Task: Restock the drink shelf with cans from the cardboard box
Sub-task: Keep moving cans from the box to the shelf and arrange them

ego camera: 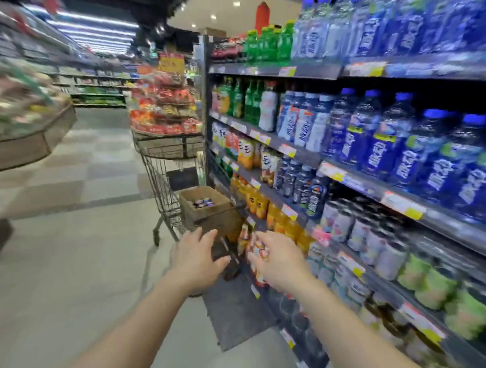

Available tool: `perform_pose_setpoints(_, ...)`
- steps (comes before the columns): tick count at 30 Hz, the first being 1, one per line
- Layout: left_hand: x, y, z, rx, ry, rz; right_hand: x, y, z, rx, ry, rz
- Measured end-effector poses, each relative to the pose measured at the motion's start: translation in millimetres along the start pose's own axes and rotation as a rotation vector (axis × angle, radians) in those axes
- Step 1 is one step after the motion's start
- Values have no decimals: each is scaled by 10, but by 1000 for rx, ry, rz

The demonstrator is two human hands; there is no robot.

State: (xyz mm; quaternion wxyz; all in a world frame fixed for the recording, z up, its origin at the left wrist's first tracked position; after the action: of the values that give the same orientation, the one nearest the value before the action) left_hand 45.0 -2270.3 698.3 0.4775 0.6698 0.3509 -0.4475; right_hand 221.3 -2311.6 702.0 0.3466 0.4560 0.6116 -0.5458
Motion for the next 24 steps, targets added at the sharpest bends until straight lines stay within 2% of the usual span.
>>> perform_pose_setpoints(3,35,-501,-562,-79,9,-101,411,-269,-782,-59,-58,100)
perform_pose_setpoints(7,-81,-1075,-1264,-149,26,-163,758,-639,-1712,-99,-142,98)
perform_pose_setpoints(13,-108,-1813,-2288,-198,20,-166,1155,-1101,-2936,-140,-142,88)
perform_pose_setpoints(19,53,-2554,-3548,-122,-24,-177,1720,-1360,-4175,-86,-131,99)
perform_pose_setpoints(24,38,-3153,-4575,16,-74,-235,2084,-1582,-5183,60,-122,43)
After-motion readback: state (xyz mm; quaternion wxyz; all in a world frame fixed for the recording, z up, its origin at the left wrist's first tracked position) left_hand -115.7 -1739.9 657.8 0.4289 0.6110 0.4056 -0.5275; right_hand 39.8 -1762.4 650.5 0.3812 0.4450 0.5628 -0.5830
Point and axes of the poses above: each hand's wrist, its own z-axis away from the middle knuckle, its own x-axis out of the palm, y = z × x, the point moved 4 cm from there along -z, towards the middle knuckle
